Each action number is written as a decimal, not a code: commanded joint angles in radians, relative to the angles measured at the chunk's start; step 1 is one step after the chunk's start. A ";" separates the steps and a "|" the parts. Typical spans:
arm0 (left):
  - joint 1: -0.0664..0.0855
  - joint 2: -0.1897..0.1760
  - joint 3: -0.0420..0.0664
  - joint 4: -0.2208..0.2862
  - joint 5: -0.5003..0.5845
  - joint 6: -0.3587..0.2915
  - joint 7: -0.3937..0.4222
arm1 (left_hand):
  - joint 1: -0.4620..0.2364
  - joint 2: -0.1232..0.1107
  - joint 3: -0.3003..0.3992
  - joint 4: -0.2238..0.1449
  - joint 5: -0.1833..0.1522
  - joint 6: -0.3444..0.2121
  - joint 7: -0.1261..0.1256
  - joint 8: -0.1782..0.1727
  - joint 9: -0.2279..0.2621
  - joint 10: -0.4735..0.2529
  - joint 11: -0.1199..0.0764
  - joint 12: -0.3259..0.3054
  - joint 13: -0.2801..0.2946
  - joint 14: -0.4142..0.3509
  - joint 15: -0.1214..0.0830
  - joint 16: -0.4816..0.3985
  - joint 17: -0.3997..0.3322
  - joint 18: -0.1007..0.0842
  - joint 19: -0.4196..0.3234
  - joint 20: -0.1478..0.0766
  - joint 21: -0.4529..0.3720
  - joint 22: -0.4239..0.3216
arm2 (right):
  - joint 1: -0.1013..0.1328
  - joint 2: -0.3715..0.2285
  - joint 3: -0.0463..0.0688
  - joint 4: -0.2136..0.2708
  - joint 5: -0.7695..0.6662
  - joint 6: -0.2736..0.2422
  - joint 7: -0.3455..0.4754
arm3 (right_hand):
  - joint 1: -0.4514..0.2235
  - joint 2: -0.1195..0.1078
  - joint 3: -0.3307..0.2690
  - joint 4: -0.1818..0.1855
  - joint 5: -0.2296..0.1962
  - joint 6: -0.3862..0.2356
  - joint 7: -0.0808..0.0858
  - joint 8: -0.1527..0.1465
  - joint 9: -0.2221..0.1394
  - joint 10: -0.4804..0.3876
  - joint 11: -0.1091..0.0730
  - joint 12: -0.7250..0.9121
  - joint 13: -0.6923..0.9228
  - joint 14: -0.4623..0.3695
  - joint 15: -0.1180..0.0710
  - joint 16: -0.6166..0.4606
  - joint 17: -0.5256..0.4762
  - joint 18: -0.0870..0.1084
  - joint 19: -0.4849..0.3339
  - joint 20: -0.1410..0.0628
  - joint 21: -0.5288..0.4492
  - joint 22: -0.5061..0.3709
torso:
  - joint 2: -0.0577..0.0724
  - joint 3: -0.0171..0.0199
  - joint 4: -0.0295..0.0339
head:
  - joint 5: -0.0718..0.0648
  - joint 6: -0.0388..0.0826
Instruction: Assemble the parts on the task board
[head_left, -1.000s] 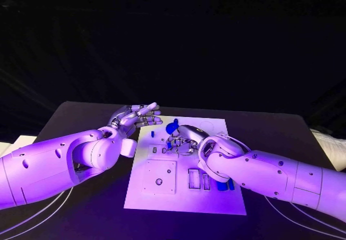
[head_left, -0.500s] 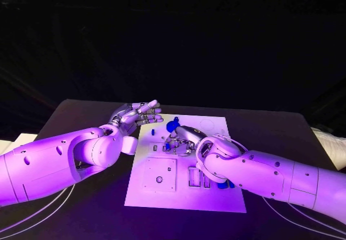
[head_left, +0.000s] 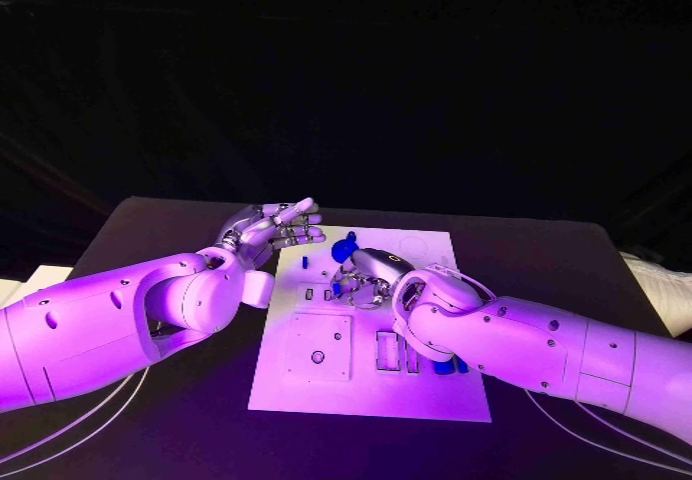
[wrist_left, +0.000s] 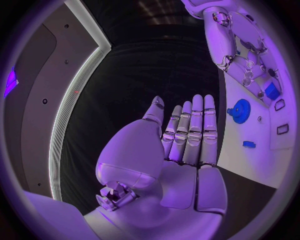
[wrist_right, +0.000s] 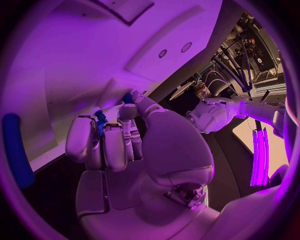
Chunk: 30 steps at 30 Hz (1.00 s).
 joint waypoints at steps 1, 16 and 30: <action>0.000 0.002 0.001 0.002 -0.001 0.015 0.012 | 0.002 0.007 0.001 -0.004 0.000 -0.005 -0.002 -0.004 -0.001 -0.009 -0.001 0.002 -0.001 -0.001 -0.001 -0.005 -0.001 0.002 -0.005 -0.002 -0.003 -0.002 | -0.005 -0.002 -0.004 -0.003 -0.024 0.055 -0.026 | -0.009 -0.003 0.002 0.001 0.005 0.001 0.004 0.000 0.000 -0.003 0.000 -0.004 -0.003 0.048 -0.004 -0.006 -0.002 -0.006 -0.009 0.000 -0.006 -0.002 | 0.001 0.0003 -0.0002 | 0.000 -0.004; 0.000 0.003 0.001 0.000 -0.001 0.017 0.010 | 0.002 0.007 0.001 -0.004 0.000 -0.005 -0.002 -0.004 -0.001 -0.009 -0.001 0.002 -0.001 -0.001 -0.001 -0.005 -0.001 0.002 -0.005 -0.002 -0.003 -0.002 | -0.005 -0.005 -0.004 -0.003 -0.036 0.090 -0.031 | -0.032 -0.032 -0.013 0.004 0.008 -0.016 0.010 -0.013 -0.004 -0.037 0.005 -0.085 -0.071 0.045 -0.001 -0.018 -0.016 0.000 -0.027 0.002 -0.023 -0.034 | 0.000 0.0001 -0.0005 | -0.002 -0.009; 0.000 0.006 0.001 -0.003 -0.001 0.020 0.009 | 0.002 0.007 0.001 -0.004 0.000 -0.005 -0.002 -0.004 -0.001 -0.009 -0.001 0.002 -0.001 -0.001 -0.001 -0.005 -0.001 0.002 -0.005 -0.002 -0.003 -0.002 | -0.004 -0.004 -0.004 -0.001 -0.041 0.062 -0.029 | -0.045 -0.047 -0.025 0.008 0.008 -0.041 0.018 -0.028 -0.010 -0.052 0.012 -0.125 -0.106 0.043 0.004 -0.025 -0.021 0.002 -0.033 0.006 -0.033 -0.047 | 0.000 -0.0001 0.0001 | -0.001 -0.014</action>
